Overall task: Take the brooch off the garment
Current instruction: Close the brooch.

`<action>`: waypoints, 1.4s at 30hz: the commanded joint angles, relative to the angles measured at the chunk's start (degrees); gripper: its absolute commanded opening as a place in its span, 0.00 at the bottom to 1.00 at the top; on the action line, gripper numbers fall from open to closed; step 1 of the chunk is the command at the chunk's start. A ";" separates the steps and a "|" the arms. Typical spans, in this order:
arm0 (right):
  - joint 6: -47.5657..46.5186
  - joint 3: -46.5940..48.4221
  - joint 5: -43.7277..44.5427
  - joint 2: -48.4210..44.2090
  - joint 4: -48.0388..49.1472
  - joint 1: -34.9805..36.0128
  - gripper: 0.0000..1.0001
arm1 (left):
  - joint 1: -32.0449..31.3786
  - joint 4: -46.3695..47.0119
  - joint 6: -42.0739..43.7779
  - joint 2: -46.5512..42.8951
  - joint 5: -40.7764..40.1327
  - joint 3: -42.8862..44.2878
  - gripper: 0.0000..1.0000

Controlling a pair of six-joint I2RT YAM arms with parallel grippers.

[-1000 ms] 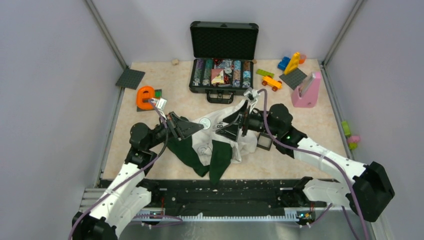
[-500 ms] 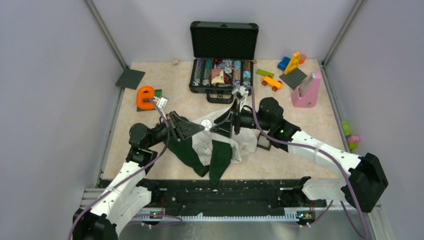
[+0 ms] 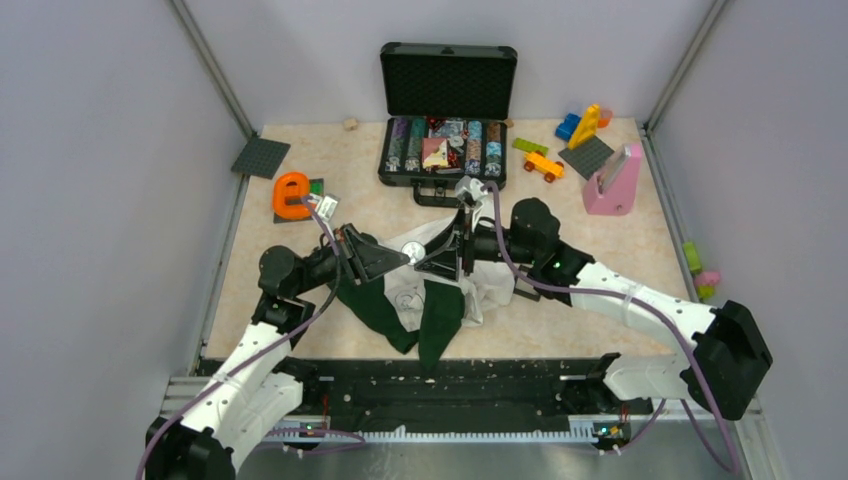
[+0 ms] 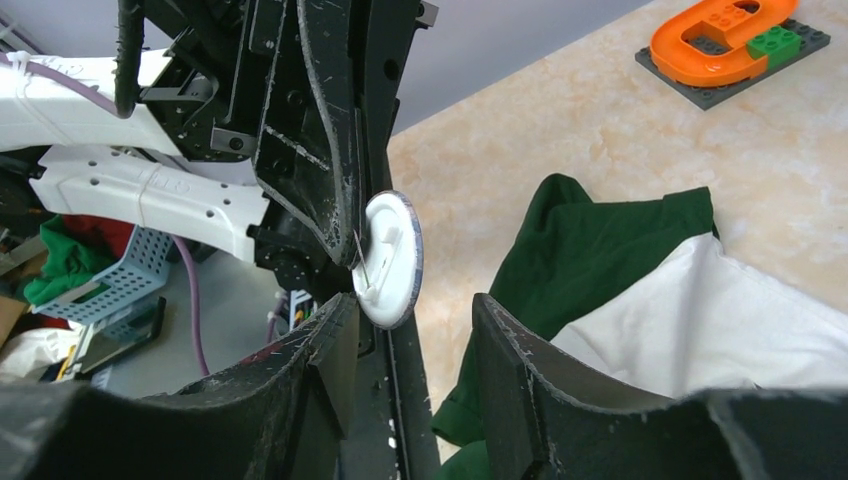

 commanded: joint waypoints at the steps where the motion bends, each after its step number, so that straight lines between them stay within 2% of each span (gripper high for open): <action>1: -1.98 2.18 0.86 0.30 1.44 1.01 0.44 | 0.19 1.36 1.11 0.03 1.60 0.85 0.00; 9: -0.04 2.79 2.89 0.83 2.49 1.09 0.36 | 0.25 0.74 2.44 -0.15 1.34 0.58 0.00; 16: 1.56 2.91 3.34 0.91 3.79 1.07 0.35 | 0.19 0.10 2.92 -0.04 1.74 0.59 0.00; 18: 1.93 3.16 2.77 1.10 3.99 1.09 0.37 | 0.18 -0.53 3.29 -0.17 1.40 0.53 0.00; 21: 2.38 3.28 1.61 1.07 4.28 1.13 0.47 | 0.21 -1.41 3.82 -0.30 0.64 0.41 0.00; 24: 2.31 3.10 1.53 0.69 4.16 1.04 0.48 | 0.26 -1.41 3.64 -0.18 0.53 0.49 0.00; 28: 1.80 3.55 1.47 0.97 2.97 1.07 0.44 | 0.19 -1.02 3.36 -0.12 0.99 0.75 0.00; 39: 2.12 4.51 2.25 2.59 3.34 1.49 0.41 | 0.25 -0.71 3.24 0.11 2.03 0.33 0.00; 42: 2.53 4.72 2.44 2.71 3.31 1.50 0.36 | 0.23 -0.71 3.47 -0.30 2.09 0.18 0.00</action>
